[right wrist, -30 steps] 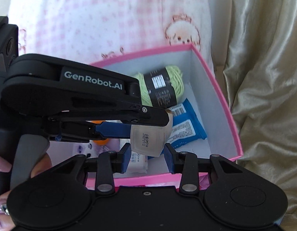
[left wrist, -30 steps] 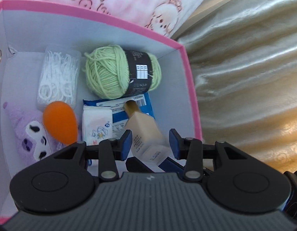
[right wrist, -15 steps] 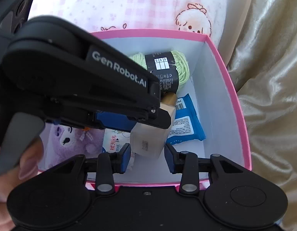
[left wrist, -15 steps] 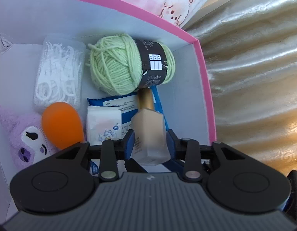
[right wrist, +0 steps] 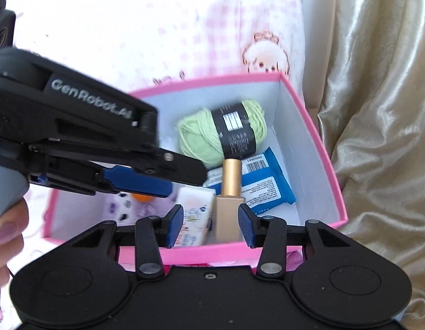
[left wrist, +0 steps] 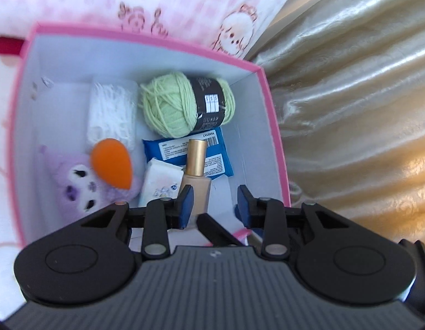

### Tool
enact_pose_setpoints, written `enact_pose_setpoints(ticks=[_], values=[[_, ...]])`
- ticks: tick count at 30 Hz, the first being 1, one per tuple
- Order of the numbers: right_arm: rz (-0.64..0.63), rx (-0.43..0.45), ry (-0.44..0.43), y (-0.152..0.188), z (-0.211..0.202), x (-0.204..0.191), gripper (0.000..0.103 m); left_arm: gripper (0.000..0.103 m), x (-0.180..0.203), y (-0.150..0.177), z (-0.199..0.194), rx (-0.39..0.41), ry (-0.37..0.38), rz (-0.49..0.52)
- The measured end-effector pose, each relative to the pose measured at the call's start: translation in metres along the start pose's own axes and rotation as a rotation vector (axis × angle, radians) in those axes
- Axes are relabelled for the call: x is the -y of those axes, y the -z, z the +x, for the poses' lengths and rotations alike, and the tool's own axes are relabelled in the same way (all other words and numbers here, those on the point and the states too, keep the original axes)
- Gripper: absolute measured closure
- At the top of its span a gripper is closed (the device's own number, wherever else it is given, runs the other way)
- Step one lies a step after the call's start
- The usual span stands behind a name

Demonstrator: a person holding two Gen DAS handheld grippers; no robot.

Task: Organize objects

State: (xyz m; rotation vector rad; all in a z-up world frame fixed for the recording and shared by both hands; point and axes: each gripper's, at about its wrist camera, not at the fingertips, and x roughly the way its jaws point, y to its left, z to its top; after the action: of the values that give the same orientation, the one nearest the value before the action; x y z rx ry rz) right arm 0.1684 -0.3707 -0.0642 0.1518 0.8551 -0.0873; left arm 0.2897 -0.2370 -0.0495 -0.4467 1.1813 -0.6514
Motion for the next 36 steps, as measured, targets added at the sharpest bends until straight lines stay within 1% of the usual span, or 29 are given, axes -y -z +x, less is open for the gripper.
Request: enact_pose_setpoints(ticks=[2,6,9,13,19,21,23,25,28,30,32,36], values=[[-0.004,0.022,-0.018,0.003,-0.017,-0.003,0.054,0.068,0.006,0.005,-0.015,0.013,-0.021,0.027],[-0.027,0.066,-0.051,0.009,-0.053,-0.013,0.054,0.067,0.016,0.02,-0.05,0.035,-0.068,0.065],[-0.058,0.094,-0.068,0.011,-0.078,-0.024,0.053,0.065,0.018,0.032,-0.078,0.058,-0.102,0.078],[-0.117,0.115,-0.086,0.011,-0.108,-0.041,0.05,0.063,0.024,0.059,-0.122,0.145,-0.175,0.129],[-0.155,0.145,-0.103,0.013,-0.139,-0.063,0.047,0.061,0.02,0.098,-0.181,0.189,-0.229,0.173],[-0.166,0.146,-0.113,0.018,-0.145,-0.071,0.045,0.061,0.013,0.107,-0.197,0.213,-0.234,0.168],[-0.174,0.148,-0.118,0.021,-0.151,-0.079,0.038,0.061,0.004,0.116,-0.21,0.225,-0.249,0.156],[-0.173,0.156,-0.123,0.024,-0.154,-0.086,0.033,0.061,-0.005,0.125,-0.223,0.236,-0.269,0.142],[-0.171,0.163,-0.128,0.027,-0.153,-0.096,0.027,0.061,-0.018,0.131,-0.232,0.238,-0.287,0.12],[-0.2,0.162,-0.142,0.03,-0.15,-0.105,0.026,0.06,-0.025,0.136,-0.236,0.249,-0.304,0.117],[-0.214,0.137,-0.159,0.033,-0.142,-0.112,0.026,0.06,-0.031,0.139,-0.239,0.267,-0.322,0.114],[-0.227,0.124,-0.133,0.038,-0.135,-0.122,0.026,0.06,-0.042,0.144,-0.239,0.264,-0.336,0.11]])
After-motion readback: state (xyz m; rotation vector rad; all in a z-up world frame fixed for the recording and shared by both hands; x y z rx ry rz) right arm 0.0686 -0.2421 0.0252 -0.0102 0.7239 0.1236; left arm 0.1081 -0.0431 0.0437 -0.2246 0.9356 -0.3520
